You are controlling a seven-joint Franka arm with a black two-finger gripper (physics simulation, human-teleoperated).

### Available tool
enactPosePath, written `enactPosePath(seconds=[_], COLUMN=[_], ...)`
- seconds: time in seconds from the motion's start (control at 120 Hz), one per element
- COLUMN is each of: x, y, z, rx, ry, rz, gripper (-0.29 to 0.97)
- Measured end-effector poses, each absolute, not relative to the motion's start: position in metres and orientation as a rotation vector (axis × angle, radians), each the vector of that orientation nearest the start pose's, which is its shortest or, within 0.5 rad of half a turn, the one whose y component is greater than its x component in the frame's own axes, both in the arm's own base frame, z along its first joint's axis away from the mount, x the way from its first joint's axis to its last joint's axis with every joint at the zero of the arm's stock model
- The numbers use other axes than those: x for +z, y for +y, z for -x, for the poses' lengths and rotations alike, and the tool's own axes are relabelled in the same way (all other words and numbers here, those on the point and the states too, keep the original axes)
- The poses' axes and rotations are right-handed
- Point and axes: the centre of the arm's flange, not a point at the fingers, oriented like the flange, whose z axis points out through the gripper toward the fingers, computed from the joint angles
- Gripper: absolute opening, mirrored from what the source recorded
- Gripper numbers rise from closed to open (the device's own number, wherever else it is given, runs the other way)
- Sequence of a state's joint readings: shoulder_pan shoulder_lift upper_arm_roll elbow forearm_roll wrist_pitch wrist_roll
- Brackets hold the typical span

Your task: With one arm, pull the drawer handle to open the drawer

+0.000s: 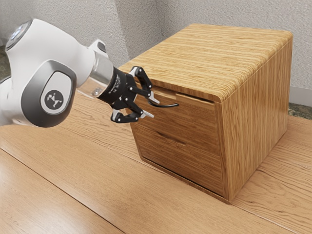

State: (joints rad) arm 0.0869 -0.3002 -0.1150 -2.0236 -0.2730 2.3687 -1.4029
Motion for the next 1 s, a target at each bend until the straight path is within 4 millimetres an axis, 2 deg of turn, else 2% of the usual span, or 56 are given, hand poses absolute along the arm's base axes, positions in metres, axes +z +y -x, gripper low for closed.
enactPosePath(seconds=[0.492, 0.775, 1.0], x=[0.651, 0.661, 0.66], y=[-0.033, -0.036, -0.039], z=[-0.51, -0.499, -0.496], rx=[0.449, 0.466, 0.462], ry=[1.701, 1.685, 1.683], rz=[-1.855, -1.851, -1.855], gripper=[-0.03, -0.05, -0.05])
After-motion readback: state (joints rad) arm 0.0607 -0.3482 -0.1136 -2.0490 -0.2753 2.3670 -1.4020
